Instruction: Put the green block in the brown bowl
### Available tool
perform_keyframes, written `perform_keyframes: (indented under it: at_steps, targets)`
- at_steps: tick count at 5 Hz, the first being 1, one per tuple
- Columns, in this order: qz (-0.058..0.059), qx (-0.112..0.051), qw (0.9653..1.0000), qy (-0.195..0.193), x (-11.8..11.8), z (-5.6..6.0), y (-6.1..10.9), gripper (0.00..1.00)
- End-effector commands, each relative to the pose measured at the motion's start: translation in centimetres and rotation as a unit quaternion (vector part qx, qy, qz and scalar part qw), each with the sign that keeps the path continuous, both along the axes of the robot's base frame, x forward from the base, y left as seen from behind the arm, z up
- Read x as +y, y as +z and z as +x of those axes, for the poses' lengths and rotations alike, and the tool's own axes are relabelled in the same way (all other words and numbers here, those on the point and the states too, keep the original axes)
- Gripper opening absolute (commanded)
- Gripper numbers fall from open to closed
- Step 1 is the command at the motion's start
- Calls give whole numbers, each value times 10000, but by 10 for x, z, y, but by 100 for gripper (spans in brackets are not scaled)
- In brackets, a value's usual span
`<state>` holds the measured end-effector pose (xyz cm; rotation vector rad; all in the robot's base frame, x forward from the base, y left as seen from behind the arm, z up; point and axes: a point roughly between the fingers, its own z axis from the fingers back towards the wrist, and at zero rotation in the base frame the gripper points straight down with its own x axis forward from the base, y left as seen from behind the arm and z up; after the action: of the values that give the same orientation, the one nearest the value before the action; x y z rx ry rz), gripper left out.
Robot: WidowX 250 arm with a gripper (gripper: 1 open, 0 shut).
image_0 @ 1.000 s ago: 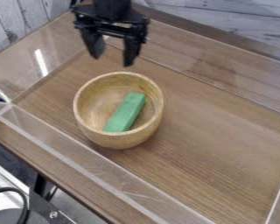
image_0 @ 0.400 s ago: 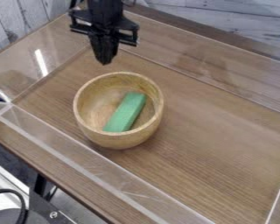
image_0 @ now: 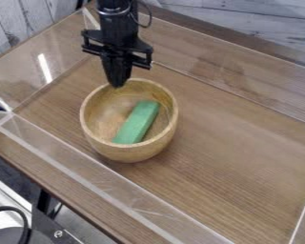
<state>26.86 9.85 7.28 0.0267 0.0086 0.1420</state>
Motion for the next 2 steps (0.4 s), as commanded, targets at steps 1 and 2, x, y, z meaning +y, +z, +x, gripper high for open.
perform_keyframes:
  at_steps: [1,2]
  targets:
    - [-9,-309,9993,-203,-2,1,20,0]
    - [59,-200,9998,-68,0,-2,12,0]
